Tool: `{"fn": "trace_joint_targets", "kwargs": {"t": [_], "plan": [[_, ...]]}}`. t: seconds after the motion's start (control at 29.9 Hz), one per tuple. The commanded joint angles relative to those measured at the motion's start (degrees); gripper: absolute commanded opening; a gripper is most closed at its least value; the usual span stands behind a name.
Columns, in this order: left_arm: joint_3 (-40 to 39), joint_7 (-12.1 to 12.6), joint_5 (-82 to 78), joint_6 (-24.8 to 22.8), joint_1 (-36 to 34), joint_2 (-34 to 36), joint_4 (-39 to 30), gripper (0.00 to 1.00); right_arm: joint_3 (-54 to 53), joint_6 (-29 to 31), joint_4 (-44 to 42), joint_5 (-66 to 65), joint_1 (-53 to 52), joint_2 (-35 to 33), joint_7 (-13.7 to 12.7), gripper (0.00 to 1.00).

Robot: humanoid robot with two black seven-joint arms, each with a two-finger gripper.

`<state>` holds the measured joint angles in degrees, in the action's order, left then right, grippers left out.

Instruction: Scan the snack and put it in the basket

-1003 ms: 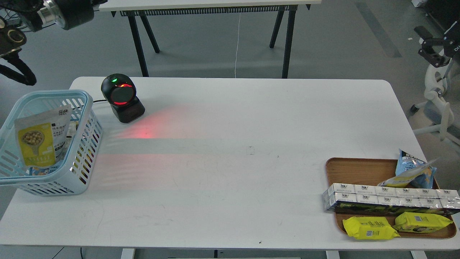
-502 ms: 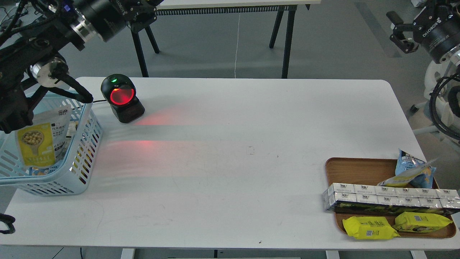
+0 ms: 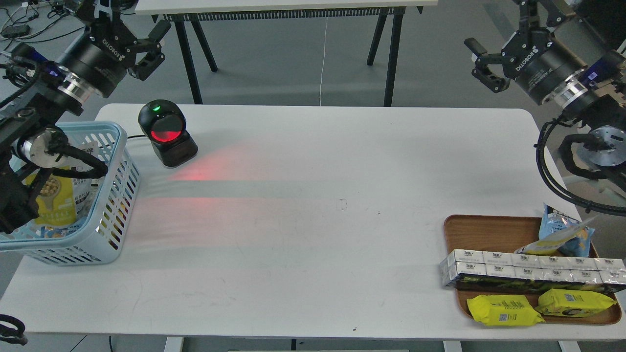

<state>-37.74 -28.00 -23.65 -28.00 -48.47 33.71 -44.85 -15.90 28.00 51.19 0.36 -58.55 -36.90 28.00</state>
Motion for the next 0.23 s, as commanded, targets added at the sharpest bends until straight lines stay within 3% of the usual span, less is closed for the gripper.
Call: {"fn": "trace_joint_targets", "kwargs": {"t": [0.0, 0.2], "plan": [[0.1, 0.0, -0.1, 0.0, 0.2, 0.2, 0.2, 1.00, -3.0, 0.0, 0.2, 0.0, 1.8, 1.3, 0.0, 1.00], [0.3, 0.0, -0.2, 0.0, 1.8, 0.1, 0.2, 1.00, -6.4, 0.0, 0.3, -0.1, 5.2, 2.6, 0.0, 1.00]]}}
